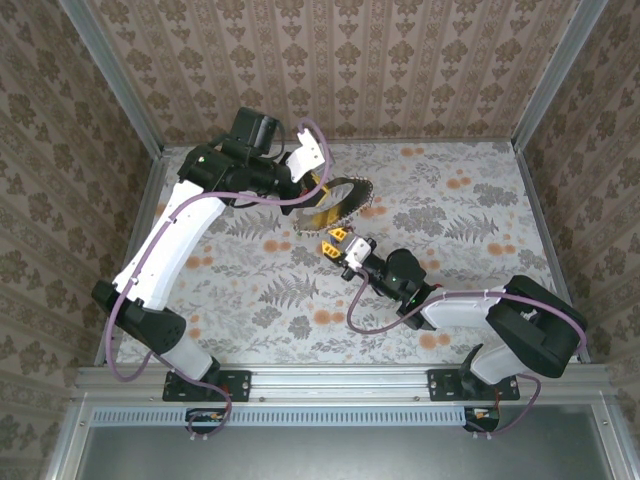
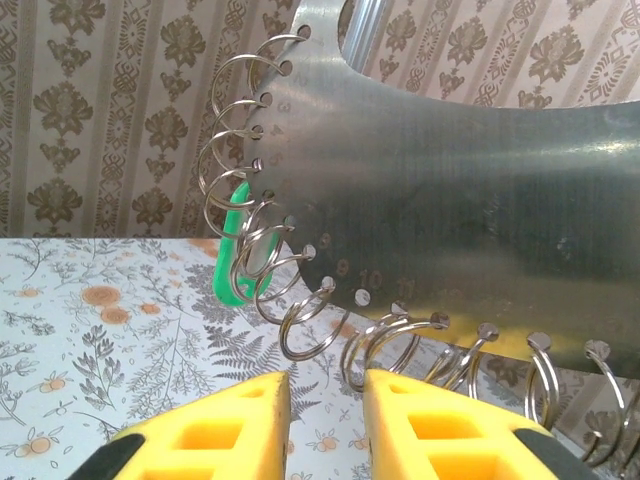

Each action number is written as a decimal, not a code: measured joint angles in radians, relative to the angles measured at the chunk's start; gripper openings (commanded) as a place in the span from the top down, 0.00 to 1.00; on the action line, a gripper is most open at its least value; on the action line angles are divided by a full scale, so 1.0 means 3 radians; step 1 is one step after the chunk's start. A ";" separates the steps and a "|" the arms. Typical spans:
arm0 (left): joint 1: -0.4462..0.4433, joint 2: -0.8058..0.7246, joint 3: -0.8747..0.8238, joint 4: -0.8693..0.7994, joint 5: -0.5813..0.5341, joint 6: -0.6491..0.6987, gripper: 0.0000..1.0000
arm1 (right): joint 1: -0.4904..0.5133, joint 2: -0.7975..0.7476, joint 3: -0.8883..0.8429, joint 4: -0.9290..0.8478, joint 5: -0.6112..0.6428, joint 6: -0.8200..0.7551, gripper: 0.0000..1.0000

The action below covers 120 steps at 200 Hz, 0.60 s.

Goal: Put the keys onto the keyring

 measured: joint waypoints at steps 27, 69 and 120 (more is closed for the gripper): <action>0.0000 -0.0004 -0.0014 0.0031 0.0000 0.0000 1.00 | 0.0000 -0.0024 -0.0088 -0.0010 0.0075 -0.0055 0.74; 0.0000 -0.0107 -0.0139 0.0108 0.0001 -0.0003 1.00 | 0.0000 -0.0351 -0.0278 -0.0173 0.0069 -0.0075 0.76; 0.0000 -0.0223 -0.0224 0.0229 0.0014 -0.0018 1.00 | 0.0000 -0.0627 -0.0272 -0.0285 -0.0094 -0.0079 0.77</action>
